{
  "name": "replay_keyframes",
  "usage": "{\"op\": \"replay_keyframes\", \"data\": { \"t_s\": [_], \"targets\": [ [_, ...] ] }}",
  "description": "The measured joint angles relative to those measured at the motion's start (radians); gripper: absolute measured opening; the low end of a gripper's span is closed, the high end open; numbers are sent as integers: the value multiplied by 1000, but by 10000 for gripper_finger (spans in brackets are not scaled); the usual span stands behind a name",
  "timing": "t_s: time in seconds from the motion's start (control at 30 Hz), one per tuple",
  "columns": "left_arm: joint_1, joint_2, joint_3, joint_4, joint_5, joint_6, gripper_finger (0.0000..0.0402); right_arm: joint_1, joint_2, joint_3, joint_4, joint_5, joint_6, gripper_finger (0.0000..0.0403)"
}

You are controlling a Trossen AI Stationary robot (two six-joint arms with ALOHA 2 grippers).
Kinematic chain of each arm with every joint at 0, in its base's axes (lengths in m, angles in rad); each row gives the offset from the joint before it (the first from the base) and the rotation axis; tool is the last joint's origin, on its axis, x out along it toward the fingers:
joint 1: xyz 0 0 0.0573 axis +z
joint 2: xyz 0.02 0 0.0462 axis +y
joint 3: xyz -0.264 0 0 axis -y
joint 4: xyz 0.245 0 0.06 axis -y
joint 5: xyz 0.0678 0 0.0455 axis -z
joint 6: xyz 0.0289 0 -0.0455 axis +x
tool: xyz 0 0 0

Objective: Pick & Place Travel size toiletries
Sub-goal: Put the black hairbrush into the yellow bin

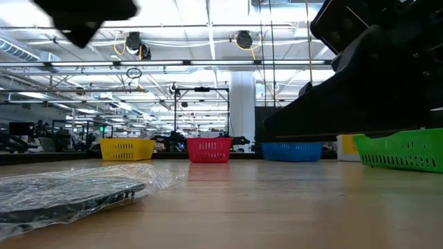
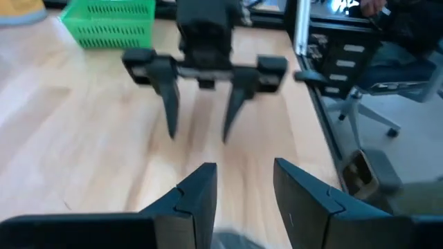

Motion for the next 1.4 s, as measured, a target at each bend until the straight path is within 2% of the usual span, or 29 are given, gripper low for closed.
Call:
{"op": "replay_keyframes", "data": {
  "t_s": [0.23,0.47,0.53,0.7,0.77,0.87,1.03,1.17,1.27,1.4],
  "targets": [
    [-88,0,-15,-5,22,-12,129,0,0,0,5,-1,-15,247],
    [-70,0,-15,22,94,-127,127,0,0,0,44,-2,-30,247],
    [-67,1,-15,23,105,-68,127,0,0,0,51,-3,-42,247],
    [-95,28,-3,65,96,195,127,0,0,0,50,-5,-38,247],
    [-102,42,20,84,95,234,131,0,0,0,47,-5,-37,247],
    [-110,68,40,72,106,229,154,0,0,0,55,-5,-35,247],
    [-119,105,46,57,150,156,231,0,0,0,29,-17,-34,247],
    [-125,120,46,-30,119,62,281,14,-31,-1,-21,-66,-25,247],
    [-124,120,46,-96,71,1,298,35,-96,0,-125,-82,12,247],
    [-108,121,46,-167,31,-71,298,62,-195,0,-296,-62,82,247]
  ]
}}
